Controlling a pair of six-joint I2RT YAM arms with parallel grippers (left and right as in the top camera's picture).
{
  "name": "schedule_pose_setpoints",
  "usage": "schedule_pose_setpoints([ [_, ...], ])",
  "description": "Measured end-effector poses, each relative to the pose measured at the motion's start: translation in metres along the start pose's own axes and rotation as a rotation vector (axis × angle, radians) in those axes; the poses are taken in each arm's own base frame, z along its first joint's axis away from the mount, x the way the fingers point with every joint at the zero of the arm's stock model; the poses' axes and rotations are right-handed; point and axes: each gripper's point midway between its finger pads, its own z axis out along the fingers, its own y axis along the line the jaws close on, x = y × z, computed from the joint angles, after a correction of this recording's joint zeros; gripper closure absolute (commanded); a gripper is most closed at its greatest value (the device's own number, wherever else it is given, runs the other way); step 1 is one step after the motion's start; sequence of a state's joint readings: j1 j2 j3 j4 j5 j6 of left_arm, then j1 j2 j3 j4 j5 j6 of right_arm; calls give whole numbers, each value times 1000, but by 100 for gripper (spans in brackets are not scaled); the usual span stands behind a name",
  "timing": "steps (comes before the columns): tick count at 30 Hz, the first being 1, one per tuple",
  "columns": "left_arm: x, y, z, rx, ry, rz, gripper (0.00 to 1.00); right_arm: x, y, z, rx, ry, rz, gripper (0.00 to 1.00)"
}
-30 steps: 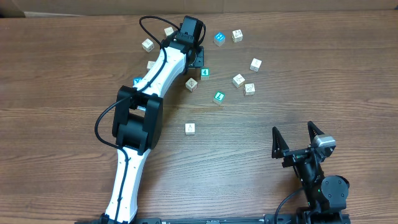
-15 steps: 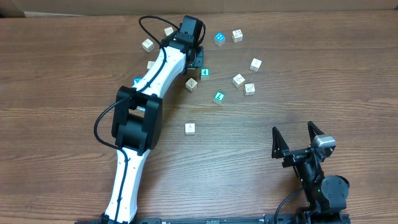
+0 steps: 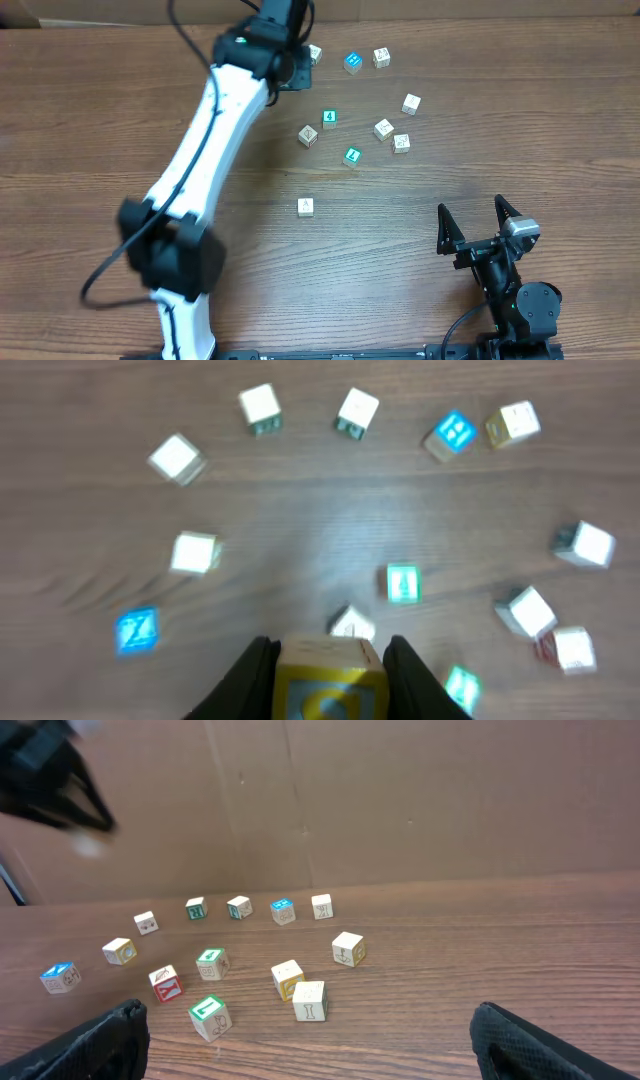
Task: Form a horizontal line
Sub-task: 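Carry the yellow block toward the placed M block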
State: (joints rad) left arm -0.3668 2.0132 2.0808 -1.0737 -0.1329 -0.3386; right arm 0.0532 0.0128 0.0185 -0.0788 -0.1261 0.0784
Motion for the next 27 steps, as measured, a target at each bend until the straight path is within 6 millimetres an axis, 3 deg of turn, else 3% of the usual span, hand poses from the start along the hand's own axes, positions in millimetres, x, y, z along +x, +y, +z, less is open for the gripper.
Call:
schedule_pose_setpoints([
  [3, 11, 9, -35, -11, 23, 2, 92, 0, 0, 0, 0, 0, 0, 0],
  [6, 31, 19, -54, -35, 90, 10, 93, 0, 0, 0, 0, 0, 0, 0],
  [13, 70, 34, -63, -94, 250, 21, 94, 0, 0, 0, 0, 0, 0, 0],
  [27, 109, 50, -78, -168, 414, -28, 96, 0, 0, 0, 0, 0, 0, 0],
])
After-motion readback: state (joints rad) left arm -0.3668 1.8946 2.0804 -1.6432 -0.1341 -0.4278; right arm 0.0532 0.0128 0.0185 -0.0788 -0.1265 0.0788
